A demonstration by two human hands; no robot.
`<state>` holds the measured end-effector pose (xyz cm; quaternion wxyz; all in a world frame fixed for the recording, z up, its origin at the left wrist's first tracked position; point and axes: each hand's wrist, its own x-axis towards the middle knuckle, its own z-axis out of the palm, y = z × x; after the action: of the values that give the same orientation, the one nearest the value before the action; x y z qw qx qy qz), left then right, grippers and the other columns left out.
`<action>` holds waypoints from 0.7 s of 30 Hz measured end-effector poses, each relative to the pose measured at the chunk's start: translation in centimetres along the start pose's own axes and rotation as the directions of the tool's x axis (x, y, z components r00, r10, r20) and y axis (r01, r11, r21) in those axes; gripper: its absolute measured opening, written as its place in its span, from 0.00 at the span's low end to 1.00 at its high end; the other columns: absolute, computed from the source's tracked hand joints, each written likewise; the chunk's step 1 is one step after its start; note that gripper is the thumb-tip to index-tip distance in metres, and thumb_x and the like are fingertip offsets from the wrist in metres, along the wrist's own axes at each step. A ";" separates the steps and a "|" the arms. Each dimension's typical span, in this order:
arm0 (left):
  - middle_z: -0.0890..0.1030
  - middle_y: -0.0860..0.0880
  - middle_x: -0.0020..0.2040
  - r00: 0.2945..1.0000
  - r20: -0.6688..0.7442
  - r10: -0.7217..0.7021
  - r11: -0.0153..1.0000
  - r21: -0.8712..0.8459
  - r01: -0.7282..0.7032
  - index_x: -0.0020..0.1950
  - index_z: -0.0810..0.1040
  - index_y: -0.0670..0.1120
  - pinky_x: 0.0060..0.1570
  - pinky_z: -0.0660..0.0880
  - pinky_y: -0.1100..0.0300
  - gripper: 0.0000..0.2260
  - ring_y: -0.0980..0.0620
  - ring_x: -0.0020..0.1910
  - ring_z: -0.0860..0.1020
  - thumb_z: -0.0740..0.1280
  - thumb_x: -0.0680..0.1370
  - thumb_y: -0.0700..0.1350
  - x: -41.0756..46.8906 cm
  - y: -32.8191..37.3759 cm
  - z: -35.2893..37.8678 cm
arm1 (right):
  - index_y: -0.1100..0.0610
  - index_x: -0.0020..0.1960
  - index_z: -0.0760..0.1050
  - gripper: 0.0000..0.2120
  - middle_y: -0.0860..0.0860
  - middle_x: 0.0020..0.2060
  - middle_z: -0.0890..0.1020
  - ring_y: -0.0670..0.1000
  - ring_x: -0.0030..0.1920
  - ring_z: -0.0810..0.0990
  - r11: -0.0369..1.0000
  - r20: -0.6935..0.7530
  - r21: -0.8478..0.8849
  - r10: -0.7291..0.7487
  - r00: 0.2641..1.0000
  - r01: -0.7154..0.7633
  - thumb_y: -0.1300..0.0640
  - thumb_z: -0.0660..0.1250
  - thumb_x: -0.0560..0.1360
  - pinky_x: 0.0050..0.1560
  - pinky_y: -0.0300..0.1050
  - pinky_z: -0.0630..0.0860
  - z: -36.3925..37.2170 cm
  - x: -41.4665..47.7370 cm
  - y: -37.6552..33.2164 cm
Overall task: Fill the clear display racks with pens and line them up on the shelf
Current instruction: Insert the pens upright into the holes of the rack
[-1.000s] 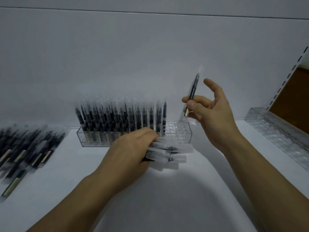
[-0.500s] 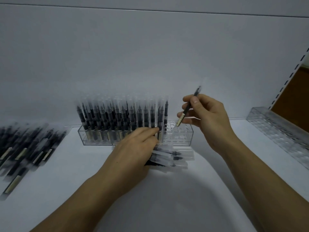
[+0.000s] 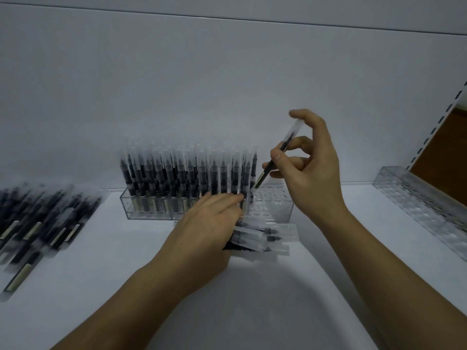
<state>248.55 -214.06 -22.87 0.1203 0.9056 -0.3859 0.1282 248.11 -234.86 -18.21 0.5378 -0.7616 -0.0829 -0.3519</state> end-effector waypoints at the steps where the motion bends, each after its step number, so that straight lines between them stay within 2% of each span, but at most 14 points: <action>1: 0.80 0.44 0.65 1.000 -0.004 0.003 1.000 -0.007 -0.003 0.57 0.82 0.43 0.68 0.60 0.49 0.26 0.44 0.66 0.77 0.80 0.60 0.38 0.0 0.1 -0.1 | 0.50 0.71 0.69 0.23 0.54 0.45 0.80 0.53 0.41 0.88 1.000 -0.008 -0.024 -0.017 1.000 0.016 0.66 0.68 0.80 0.47 0.55 0.85 0.1 0.1 0.0; 3: 0.80 0.44 0.65 1.000 -0.015 0.001 1.000 -0.022 -0.001 0.58 0.82 0.42 0.67 0.61 0.52 0.26 0.43 0.65 0.78 0.79 0.61 0.37 -0.1 0.3 -0.3 | 0.51 0.69 0.71 0.19 0.54 0.47 0.80 0.52 0.42 0.88 0.999 -0.035 -0.029 -0.046 0.998 0.045 0.64 0.67 0.81 0.47 0.53 0.85 0.2 0.1 0.1; 8: 0.78 0.45 0.67 1.000 -0.009 -0.015 0.999 -0.052 0.015 0.60 0.81 0.42 0.67 0.60 0.59 0.24 0.46 0.68 0.75 0.77 0.65 0.37 0.0 0.5 -0.6 | 0.54 0.64 0.75 0.16 0.52 0.48 0.82 0.54 0.44 0.87 0.993 -0.077 -0.024 -0.115 0.990 0.113 0.66 0.71 0.78 0.46 0.51 0.85 0.3 0.3 0.2; 13: 0.70 0.51 0.75 0.999 -0.041 0.010 0.997 -0.081 -0.013 0.67 0.76 0.45 0.70 0.51 0.68 0.23 0.53 0.75 0.64 0.73 0.72 0.40 0.0 0.4 -0.6 | 0.53 0.65 0.77 0.18 0.51 0.47 0.82 0.54 0.45 0.86 0.989 -0.094 -0.076 -0.130 0.987 0.123 0.63 0.73 0.77 0.43 0.52 0.85 0.3 0.6 0.7; 18: 0.67 0.52 0.77 0.999 -0.031 0.020 0.996 -0.091 -0.022 0.70 0.74 0.46 0.71 0.51 0.67 0.24 0.54 0.77 0.60 0.71 0.74 0.41 0.0 0.5 -0.8 | 0.54 0.67 0.78 0.21 0.47 0.46 0.80 0.50 0.45 0.83 0.946 -0.077 -0.213 -0.265 0.961 0.244 0.62 0.75 0.76 0.45 0.47 0.84 0.2 0.9 0.5; 21: 0.65 0.53 0.78 0.999 -0.040 0.029 0.994 -0.102 -0.033 0.71 0.73 0.46 0.71 0.50 0.68 0.24 0.55 0.77 0.59 0.71 0.75 0.42 -0.1 0.4 -0.8 | 0.53 0.68 0.78 0.22 0.43 0.45 0.80 0.49 0.43 0.83 0.940 -0.061 -0.230 -0.271 0.961 0.251 0.61 0.76 0.76 0.43 0.47 0.84 0.3 1.1 0.5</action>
<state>248.11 -214.06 -22.13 0.1719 0.8895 -0.4036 0.1276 249.34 -235.05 -17.94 0.4018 -0.7818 -0.1190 -0.4618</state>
